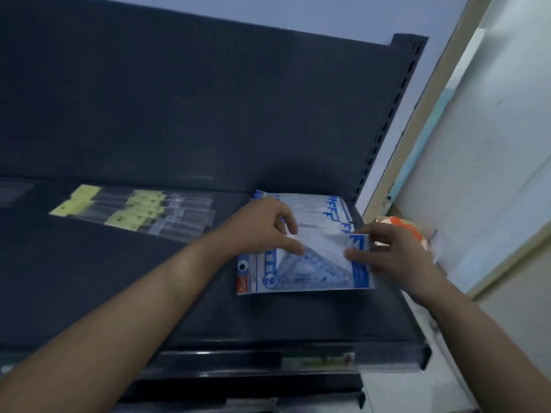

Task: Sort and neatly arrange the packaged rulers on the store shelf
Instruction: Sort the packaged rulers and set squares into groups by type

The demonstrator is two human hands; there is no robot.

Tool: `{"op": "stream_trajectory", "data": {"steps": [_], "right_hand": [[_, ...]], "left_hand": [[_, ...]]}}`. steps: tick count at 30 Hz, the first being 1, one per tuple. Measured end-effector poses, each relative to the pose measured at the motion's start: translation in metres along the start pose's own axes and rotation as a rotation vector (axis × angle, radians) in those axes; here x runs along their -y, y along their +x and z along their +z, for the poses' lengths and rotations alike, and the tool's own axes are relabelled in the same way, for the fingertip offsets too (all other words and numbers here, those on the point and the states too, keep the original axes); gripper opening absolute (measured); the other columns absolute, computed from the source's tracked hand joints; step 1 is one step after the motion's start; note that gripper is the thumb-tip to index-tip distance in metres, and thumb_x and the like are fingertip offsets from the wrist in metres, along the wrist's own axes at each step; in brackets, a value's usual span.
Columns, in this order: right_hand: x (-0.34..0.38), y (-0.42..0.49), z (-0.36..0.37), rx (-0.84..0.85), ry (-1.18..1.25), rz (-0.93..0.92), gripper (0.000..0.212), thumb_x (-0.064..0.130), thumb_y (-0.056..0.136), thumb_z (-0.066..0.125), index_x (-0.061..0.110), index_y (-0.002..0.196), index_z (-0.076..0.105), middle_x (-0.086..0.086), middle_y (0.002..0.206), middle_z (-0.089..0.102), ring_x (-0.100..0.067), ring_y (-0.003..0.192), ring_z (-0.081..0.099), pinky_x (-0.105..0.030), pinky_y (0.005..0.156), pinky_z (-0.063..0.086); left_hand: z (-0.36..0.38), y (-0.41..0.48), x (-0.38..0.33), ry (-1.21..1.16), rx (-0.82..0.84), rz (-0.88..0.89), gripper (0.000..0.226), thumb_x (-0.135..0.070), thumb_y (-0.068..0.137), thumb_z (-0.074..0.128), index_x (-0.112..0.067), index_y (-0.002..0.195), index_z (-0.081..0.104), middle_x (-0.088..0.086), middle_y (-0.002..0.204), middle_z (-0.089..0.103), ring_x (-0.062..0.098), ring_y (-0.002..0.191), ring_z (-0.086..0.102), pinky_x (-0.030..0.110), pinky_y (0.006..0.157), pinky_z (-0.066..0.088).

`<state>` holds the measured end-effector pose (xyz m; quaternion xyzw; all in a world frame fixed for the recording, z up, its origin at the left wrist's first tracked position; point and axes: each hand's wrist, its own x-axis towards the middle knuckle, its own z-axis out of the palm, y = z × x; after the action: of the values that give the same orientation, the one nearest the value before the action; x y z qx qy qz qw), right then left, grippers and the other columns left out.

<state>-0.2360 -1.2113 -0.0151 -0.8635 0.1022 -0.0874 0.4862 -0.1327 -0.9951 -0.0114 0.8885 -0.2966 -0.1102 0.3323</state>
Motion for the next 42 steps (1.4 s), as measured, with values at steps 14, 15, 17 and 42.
{"op": "stream_trajectory", "data": {"steps": [14, 15, 17, 42], "right_hand": [[0.012, -0.021, 0.025, 0.087, -0.641, -0.325, 0.066, 0.029, 0.086, 0.059, 0.027, 0.145, 0.029, -0.002, 0.156, 0.020, -0.022, 0.142, 0.019, -0.036, 0.113, 0.019], [0.023, -0.023, 0.036, 0.128, -0.623, -0.359, 0.064, 0.027, 0.086, 0.057, 0.027, 0.144, 0.030, 0.000, 0.156, 0.022, -0.020, 0.142, 0.020, -0.035, 0.113, 0.019], [0.046, -0.031, 0.063, 0.191, -0.572, -0.421, 0.060, 0.026, 0.087, 0.057, 0.026, 0.143, 0.033, 0.002, 0.153, 0.027, -0.018, 0.139, 0.026, -0.031, 0.112, 0.021], [0.353, -0.102, 0.575, 0.616, -0.213, -0.698, 0.050, 0.037, 0.089, 0.061, 0.021, 0.136, 0.048, 0.007, 0.142, 0.047, -0.010, 0.126, 0.046, -0.018, 0.096, 0.033]], "left_hand": [[0.016, -0.063, -0.005, 0.541, -0.409, -0.093, 0.041, -0.051, 0.092, 0.053, -0.025, 0.123, 0.056, -0.007, 0.121, 0.058, 0.017, 0.114, 0.050, 0.030, 0.096, 0.027], [0.009, -0.076, -0.001, 0.609, -0.390, -0.122, 0.047, -0.056, 0.091, 0.049, -0.025, 0.127, 0.051, -0.007, 0.126, 0.055, 0.016, 0.119, 0.047, 0.031, 0.099, 0.025], [-0.008, -0.104, 0.007, 0.725, -0.376, -0.181, 0.061, -0.064, 0.090, 0.042, -0.024, 0.137, 0.041, -0.006, 0.135, 0.050, 0.016, 0.127, 0.041, 0.032, 0.103, 0.022], [-0.286, -0.500, 0.359, 0.689, -0.431, -0.854, 0.077, -0.072, 0.089, 0.028, -0.020, 0.146, 0.029, -0.003, 0.149, 0.037, 0.019, 0.137, 0.026, 0.039, 0.110, 0.020]]}}
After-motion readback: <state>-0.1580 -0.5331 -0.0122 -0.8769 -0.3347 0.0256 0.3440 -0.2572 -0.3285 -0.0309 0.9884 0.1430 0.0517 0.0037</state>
